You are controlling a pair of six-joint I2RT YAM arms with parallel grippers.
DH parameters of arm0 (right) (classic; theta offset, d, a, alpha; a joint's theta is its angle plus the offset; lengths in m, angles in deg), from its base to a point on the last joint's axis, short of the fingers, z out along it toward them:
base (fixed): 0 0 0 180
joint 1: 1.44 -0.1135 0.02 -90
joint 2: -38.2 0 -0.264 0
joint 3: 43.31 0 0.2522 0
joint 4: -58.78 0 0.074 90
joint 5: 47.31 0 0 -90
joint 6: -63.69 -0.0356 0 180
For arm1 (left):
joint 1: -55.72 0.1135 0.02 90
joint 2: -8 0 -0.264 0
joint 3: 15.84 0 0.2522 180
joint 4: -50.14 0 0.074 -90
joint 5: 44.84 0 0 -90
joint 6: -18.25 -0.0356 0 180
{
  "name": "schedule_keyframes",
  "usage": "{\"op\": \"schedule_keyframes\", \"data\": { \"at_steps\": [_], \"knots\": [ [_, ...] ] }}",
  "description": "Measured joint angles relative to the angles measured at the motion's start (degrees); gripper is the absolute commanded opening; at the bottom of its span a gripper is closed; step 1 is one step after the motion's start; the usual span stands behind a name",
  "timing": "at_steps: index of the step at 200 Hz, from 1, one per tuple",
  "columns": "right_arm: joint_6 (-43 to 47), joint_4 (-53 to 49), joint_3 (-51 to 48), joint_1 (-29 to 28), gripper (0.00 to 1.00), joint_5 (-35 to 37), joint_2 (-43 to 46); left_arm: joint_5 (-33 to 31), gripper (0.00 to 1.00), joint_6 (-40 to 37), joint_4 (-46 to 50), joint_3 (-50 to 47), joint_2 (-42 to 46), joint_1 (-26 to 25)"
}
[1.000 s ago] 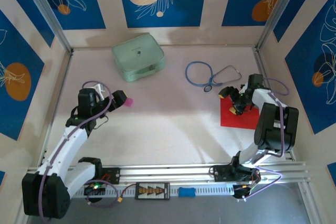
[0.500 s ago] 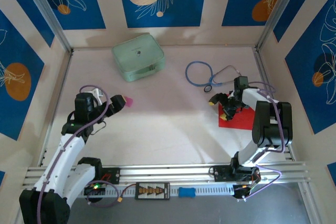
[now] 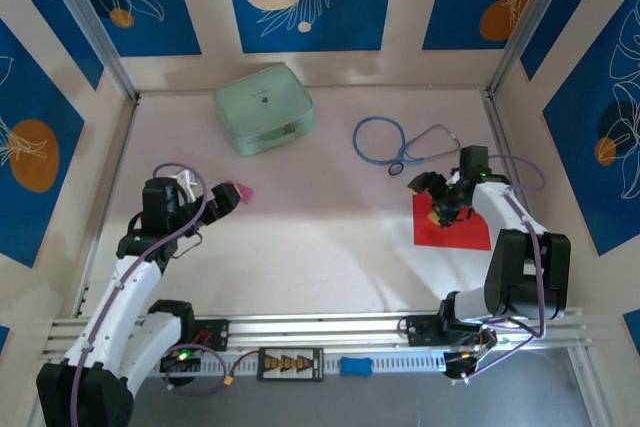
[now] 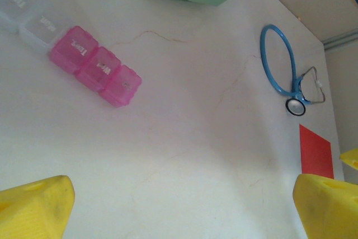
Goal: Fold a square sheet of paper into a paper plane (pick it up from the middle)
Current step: Move the square sheet of paper to the bottom-center of the table.
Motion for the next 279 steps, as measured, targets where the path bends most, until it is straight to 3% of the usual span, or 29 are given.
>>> {"op": "schedule_keyframes", "data": {
  "at_steps": [21,41,95,140,177,217,279],
  "knots": [
    [3.4,-0.4,1.8,5.2,0.86,1.5,-3.7,2.3,1.00,0.0,-0.3,0.0,0.0,0.0],
    [6.0,-1.6,5.3,6.6,0.88,2.6,-9.2,3.9,1.00,0.0,-0.6,0.0,0.1,0.0],
    [9.3,-4.9,9.7,5.7,0.87,6.3,-16.8,4.7,1.00,0.0,-0.6,0.0,1.8,0.0],
    [8.9,-5.9,10.1,0.8,0.86,6.6,-17.2,4.6,1.00,0.3,-0.6,0.0,1.7,0.0],
    [4.0,-5.0,6.4,-6.1,0.84,5.1,-14.5,4.6,1.00,0.5,-0.6,0.0,1.7,0.0],
    [-6.1,-3.5,2.4,-18.6,0.83,3.9,-11.2,4.2,1.00,0.4,-0.8,-0.2,1.8,0.0],
    [-31.0,6.0,2.3,-40.6,0.83,5.4,-12.5,3.5,1.00,0.0,-1.0,-1.0,2.5,0.0]
  ]
}}
